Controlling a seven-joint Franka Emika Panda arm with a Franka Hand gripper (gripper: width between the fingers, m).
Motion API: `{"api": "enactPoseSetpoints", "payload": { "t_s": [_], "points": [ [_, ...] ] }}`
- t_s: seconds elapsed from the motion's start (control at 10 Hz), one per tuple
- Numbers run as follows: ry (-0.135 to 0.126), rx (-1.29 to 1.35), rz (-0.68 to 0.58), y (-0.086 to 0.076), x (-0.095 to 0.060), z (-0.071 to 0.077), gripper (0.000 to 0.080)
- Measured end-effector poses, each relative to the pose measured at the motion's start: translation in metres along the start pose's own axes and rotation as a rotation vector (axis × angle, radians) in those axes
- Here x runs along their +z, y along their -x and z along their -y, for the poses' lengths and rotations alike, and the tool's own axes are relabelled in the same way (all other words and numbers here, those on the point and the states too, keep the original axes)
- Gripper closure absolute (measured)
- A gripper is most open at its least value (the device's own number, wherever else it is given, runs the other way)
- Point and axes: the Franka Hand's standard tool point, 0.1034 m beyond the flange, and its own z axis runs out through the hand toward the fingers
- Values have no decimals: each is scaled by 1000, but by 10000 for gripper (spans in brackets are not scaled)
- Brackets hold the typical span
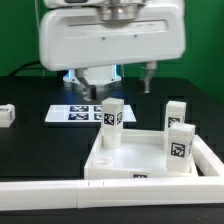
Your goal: Assemble square table
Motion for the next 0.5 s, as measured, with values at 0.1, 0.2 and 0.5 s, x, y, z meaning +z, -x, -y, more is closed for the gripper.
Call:
{"api": "enactPoseSetpoints", "payload": {
  "t_s": [0.1, 0.2, 0.5],
  "points": [
    [5, -24, 4, 22, 0, -21, 150],
    [9, -27, 10, 46, -1, -43, 150],
    [18, -14, 7, 54, 0, -53, 150]
  ]
}}
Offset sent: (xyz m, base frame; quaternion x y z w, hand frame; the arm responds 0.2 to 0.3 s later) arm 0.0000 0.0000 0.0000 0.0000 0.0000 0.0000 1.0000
